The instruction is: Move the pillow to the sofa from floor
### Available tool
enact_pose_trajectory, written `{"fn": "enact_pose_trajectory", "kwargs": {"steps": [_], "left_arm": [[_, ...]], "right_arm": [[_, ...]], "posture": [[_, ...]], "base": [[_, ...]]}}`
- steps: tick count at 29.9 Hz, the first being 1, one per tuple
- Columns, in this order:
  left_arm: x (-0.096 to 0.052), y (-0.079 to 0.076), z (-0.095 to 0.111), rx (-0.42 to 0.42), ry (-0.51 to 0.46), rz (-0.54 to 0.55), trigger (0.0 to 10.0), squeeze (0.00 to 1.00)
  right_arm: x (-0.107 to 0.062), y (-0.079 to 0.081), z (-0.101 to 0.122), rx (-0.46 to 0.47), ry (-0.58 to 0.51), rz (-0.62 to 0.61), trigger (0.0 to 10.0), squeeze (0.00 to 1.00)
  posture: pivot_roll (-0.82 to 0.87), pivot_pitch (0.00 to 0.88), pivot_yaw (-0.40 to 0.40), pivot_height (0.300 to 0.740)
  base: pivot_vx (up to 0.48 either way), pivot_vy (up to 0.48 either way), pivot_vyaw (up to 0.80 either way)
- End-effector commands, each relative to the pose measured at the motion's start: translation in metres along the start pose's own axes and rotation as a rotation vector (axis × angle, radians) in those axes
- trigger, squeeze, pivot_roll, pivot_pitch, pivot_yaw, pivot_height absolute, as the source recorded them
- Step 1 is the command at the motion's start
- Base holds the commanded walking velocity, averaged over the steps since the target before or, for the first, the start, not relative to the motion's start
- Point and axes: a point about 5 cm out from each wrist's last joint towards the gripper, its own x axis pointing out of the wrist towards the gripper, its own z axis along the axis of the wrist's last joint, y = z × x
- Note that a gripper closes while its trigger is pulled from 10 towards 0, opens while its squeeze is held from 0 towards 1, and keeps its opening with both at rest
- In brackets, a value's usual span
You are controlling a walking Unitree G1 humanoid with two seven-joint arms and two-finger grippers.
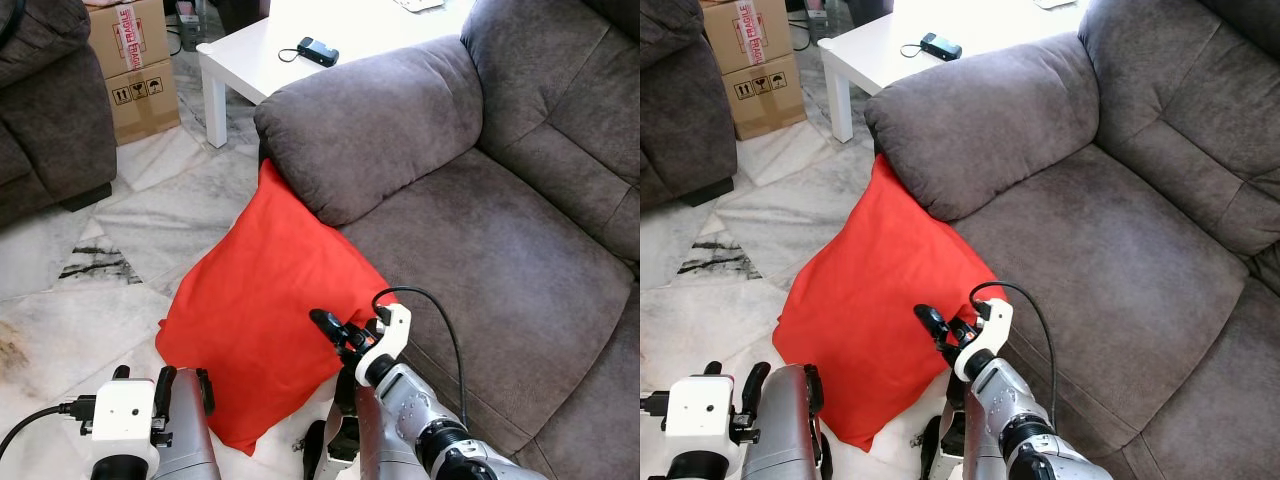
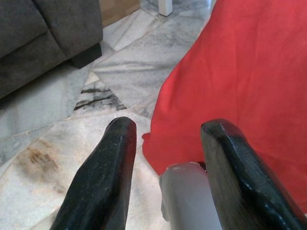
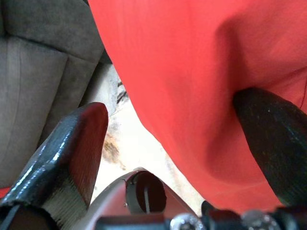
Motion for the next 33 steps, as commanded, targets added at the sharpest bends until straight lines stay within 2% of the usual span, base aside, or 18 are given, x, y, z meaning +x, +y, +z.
{"fn": "enact_pose_trajectory", "kwargs": {"steps": [1, 2, 3, 4, 18, 33], "left_arm": [[-0.005, -0.005, -0.002, 0.008, 0.023, -0.018, 10.0, 0.00], [-0.005, -0.005, -0.001, 0.009, 0.024, -0.019, 10.0, 0.00], [-0.005, -0.005, -0.001, 0.009, 0.024, -0.020, 10.0, 0.00], [-0.005, -0.005, -0.001, 0.009, 0.024, -0.020, 10.0, 0.00], [-0.006, -0.008, 0.000, 0.021, 0.019, -0.024, 10.0, 0.00], [-0.004, -0.008, 0.001, 0.025, 0.011, -0.014, 10.0, 0.00]], "right_arm": [[-0.001, -0.001, -0.003, -0.019, 0.019, -0.009, 10.0, 0.00], [-0.001, -0.001, -0.004, -0.020, 0.020, -0.009, 10.0, 0.00], [-0.001, -0.002, -0.004, -0.016, 0.012, -0.031, 2.5, 0.00], [-0.001, -0.002, -0.004, -0.015, 0.010, -0.038, 0.0, 0.00], [-0.007, -0.011, -0.005, -0.024, 0.001, -0.091, 0.0, 0.00], [-0.007, -0.013, -0.003, -0.034, -0.008, -0.123, 0.0, 0.00]], "posture": [[0.30, 0.302, -0.247, 0.572], [0.30, 0.302, -0.248, 0.572], [0.30, 0.302, -0.248, 0.572], [0.30, 0.302, -0.248, 0.572], [0.30, 0.305, -0.256, 0.572], [0.30, 0.299, -0.256, 0.572]], "base": [[0.000, 0.000, 0.00], [0.000, 0.000, 0.00], [0.000, 0.000, 0.00], [0.000, 0.000, 0.00], [0.000, 0.000, 0.00], [0.000, 0.000, 0.00]]}}
